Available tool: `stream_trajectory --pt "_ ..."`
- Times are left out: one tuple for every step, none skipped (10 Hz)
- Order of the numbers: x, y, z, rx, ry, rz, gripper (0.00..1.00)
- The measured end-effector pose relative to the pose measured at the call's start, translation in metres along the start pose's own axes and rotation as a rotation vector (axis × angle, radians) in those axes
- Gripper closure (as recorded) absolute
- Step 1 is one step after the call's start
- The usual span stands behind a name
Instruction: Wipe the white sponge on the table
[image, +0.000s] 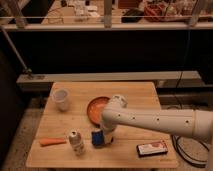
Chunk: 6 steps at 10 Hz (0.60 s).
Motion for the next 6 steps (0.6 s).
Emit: stream_trajectory --pt "0.016 -0.003 0.000 0.002 -0.002 0.027 1.00" --pt "0.030 -0.004 0.000 0.005 -0.004 0.052 1.00" --pt "0.044 -0.004 -0.002 0.011 -0.007 0.076 1.00" --pt "0.059 -0.002 -0.004 0.017 -0.009 0.103 1.00" --pt "0.074 0.001 -0.006 0.025 -0.008 0.134 1.00" --pt "0.082 0.005 -0.006 0.027 -0.006 0.150 1.00"
